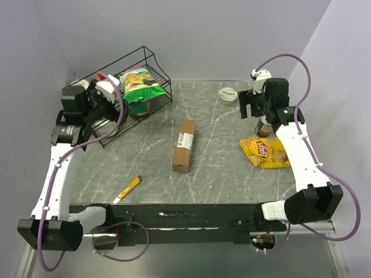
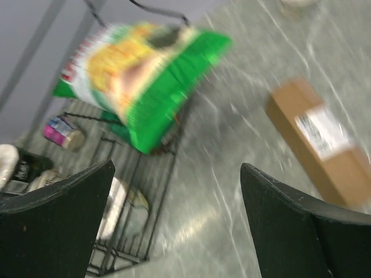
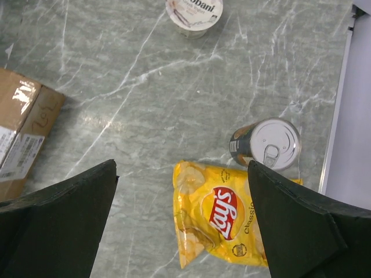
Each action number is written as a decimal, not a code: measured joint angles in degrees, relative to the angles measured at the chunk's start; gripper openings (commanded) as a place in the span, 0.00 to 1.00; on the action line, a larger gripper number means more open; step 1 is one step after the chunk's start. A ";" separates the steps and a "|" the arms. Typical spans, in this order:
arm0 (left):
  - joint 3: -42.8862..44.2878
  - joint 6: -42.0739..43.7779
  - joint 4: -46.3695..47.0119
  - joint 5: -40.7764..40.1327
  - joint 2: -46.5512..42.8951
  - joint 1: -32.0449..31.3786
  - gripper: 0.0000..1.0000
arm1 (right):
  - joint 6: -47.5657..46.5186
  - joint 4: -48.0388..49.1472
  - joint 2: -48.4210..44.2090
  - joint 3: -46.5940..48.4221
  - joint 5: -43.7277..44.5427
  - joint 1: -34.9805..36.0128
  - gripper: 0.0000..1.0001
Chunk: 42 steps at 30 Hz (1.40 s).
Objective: Unpack the express box
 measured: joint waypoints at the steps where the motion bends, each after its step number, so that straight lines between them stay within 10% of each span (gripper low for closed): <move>1: -0.13 2.05 -2.78 1.20 -0.31 -0.35 0.97 | -0.39 -0.17 -0.35 -0.28 -0.42 0.02 1.00; 13: -21.27 17.92 -29.35 5.31 -12.09 -4.46 0.98 | -10.91 -5.66 -8.87 -5.68 -16.52 0.50 1.00; 28: -42.45 25.51 -23.65 -2.49 -17.70 -7.17 0.97 | -18.53 -10.93 -14.56 -19.21 -18.78 16.48 1.00; 42: -47.65 30.08 -14.73 -5.05 -12.68 -10.62 0.68 | -18.64 -10.16 -10.95 -19.32 -17.09 16.57 1.00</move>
